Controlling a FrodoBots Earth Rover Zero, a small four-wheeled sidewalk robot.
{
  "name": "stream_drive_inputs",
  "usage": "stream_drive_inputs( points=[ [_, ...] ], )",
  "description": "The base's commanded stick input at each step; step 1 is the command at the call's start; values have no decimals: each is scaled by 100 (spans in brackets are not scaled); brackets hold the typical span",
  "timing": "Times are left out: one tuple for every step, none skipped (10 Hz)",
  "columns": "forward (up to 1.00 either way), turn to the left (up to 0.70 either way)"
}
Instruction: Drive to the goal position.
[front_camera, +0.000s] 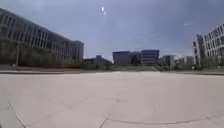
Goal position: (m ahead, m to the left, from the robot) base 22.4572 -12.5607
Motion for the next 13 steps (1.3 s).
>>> stream_drive_inputs(
  points=[
    [70,0],
    [70,0],
    [67,0],
    [0,0],
    [0,0],
    [0,0],
    [0,0],
    [70,-32],
    [70,-35],
    [70,-35],
    [70,-35],
    [70,-35],
    [70,-35]
  ],
)
